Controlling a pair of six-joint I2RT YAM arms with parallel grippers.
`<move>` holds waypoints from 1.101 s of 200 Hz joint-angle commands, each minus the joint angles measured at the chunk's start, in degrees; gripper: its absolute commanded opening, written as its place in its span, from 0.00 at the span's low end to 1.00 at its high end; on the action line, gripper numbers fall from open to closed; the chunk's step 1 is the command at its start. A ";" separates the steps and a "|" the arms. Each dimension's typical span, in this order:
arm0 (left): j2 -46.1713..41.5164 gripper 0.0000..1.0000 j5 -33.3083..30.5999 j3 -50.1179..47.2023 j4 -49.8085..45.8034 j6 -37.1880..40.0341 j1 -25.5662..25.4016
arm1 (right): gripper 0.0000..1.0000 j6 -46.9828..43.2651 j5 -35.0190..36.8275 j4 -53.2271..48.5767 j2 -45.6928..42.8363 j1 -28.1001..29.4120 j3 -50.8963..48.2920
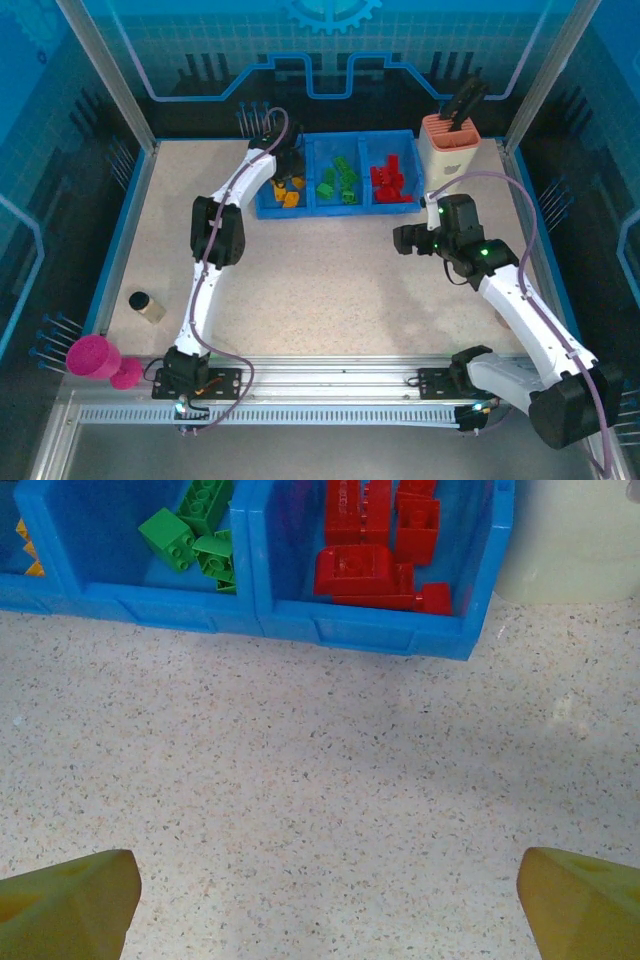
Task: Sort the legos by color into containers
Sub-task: Place the lego in the container, then reset both arms
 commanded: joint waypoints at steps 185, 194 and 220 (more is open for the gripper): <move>-60.48 0.99 -1.34 -66.68 35.32 20.50 10.75 | 1.00 -4.52 5.27 15.24 2.93 -0.74 -8.13; -63.46 0.99 -1.29 -72.70 37.70 21.19 12.68 | 1.00 -5.26 5.87 17.05 1.79 -0.76 -10.01; -69.64 0.99 -5.00 -89.24 48.29 27.26 14.72 | 1.00 -7.02 4.83 19.63 -2.75 -0.70 -15.78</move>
